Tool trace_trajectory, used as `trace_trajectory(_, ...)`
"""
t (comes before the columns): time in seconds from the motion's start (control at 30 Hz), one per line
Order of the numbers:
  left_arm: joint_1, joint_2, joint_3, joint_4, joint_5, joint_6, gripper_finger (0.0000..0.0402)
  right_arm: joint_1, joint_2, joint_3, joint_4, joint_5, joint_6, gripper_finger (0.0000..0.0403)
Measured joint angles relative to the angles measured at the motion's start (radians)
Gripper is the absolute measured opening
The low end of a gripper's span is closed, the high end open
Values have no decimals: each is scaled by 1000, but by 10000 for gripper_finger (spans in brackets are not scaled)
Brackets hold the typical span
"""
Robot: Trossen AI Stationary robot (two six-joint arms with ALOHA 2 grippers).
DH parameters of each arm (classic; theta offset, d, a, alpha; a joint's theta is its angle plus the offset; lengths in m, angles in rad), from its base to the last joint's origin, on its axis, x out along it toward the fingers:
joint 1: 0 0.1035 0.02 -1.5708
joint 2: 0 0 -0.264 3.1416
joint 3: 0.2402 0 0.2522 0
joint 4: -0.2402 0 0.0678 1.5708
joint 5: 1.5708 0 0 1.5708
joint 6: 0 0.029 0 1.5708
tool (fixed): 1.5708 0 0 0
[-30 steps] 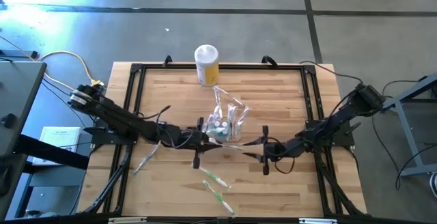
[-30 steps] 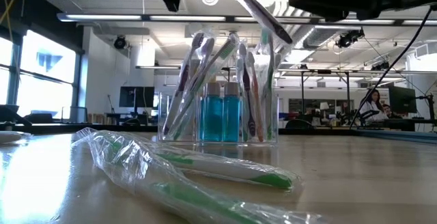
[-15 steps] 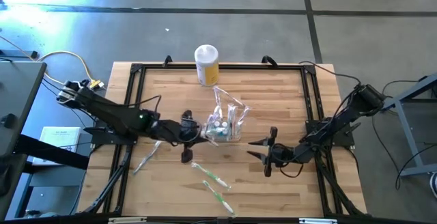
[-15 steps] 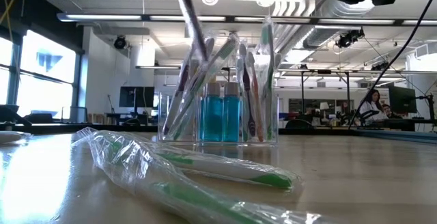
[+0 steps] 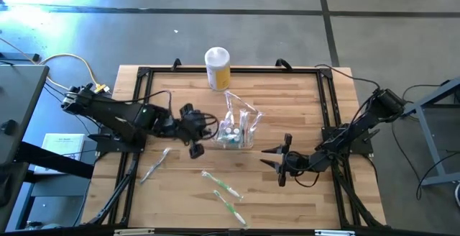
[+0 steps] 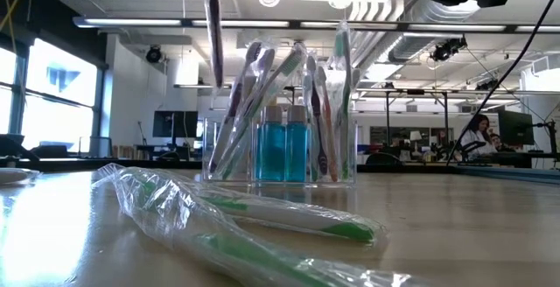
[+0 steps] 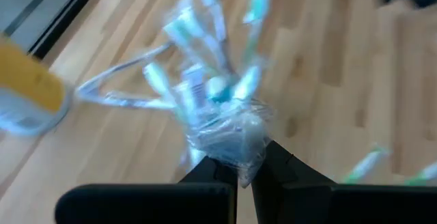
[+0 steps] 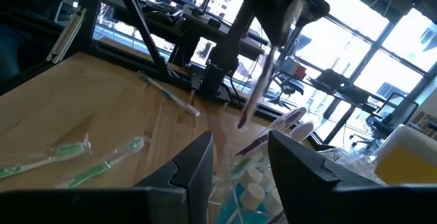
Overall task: Pick & Place toothbrushing station
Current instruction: Put the purple toothbrush into the transparent organizer
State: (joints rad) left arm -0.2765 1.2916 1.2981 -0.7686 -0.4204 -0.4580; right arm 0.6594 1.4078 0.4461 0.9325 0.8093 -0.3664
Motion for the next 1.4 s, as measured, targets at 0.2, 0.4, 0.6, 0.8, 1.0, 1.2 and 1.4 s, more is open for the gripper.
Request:
trace_trajectory(0.2,136,15,-9,25,109,45,6,-1,0,0,0,0,2,133)
trace_trajectory(0.4,254,30,-33,36,206,85,6,-1,0,0,0,0,3,133)
trace_trajectory(0.6,314,51,-85,90,320,91,6,-1,0,0,-1,0,3,133)
trace_trajectory(0.8,327,91,-115,142,380,95,6,-1,1,0,-3,0,3,133)
trace_trajectory(1.0,330,111,-150,187,389,94,9,-1,1,0,-3,-4,3,133)
trace_trajectory(1.2,330,134,-171,181,388,95,15,-1,1,0,-2,-3,3,133)
trace_trajectory(1.4,329,173,-169,202,388,113,17,-1,1,0,-2,0,3,133)
